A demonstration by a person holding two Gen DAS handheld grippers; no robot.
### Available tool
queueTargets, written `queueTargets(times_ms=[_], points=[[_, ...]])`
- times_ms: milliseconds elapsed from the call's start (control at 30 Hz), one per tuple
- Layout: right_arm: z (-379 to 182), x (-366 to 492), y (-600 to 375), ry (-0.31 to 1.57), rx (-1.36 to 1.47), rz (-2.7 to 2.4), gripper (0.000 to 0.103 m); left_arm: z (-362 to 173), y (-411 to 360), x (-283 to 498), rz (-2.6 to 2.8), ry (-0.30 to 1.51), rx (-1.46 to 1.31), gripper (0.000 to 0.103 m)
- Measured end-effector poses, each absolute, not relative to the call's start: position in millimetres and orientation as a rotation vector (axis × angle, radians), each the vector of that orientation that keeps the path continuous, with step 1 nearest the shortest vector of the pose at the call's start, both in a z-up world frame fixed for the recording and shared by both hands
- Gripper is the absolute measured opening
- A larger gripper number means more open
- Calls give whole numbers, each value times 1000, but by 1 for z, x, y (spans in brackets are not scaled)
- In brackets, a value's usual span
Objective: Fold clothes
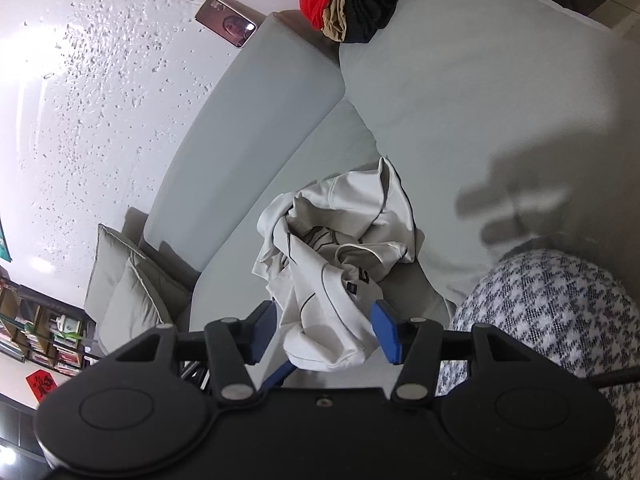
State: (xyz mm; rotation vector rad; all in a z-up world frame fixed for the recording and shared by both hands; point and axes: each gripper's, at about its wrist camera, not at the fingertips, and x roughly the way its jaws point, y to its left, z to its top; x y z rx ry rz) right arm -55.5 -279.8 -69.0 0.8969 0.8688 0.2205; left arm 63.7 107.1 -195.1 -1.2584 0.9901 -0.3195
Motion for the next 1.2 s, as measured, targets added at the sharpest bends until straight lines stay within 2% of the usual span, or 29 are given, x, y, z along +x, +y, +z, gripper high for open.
queueTargets(times_ms=[33, 67, 200, 333, 367, 500, 700, 900, 1200], points=[[-70, -56, -280, 871, 895, 218, 52, -198, 109, 67, -328, 994, -1256, 32], [-70, -56, -279, 872, 894, 215, 53, -202, 112, 70, -338, 996, -1263, 32], [-71, -58, -278, 874, 880, 209, 53, -213, 117, 80, -380, 1005, -1268, 39], [-71, -57, -276, 882, 875, 199, 53, -215, 108, 97, -427, 1033, -1216, 37], [-71, -57, -275, 883, 872, 198, 53, -216, 108, 100, -420, 1037, -1219, 35], [-70, -60, -274, 884, 865, 196, 53, -218, 114, 103, -352, 1016, -1219, 1], [-70, -60, -274, 887, 859, 184, 53, -164, 125, 83, -176, 891, -918, 0], [-74, -51, -266, 900, 854, 208, 53, -103, 168, 38, -24, 703, -741, 0], [-109, 1, -257, 931, 790, 174, 54, -128, 205, 48, 184, 807, -599, 0]])
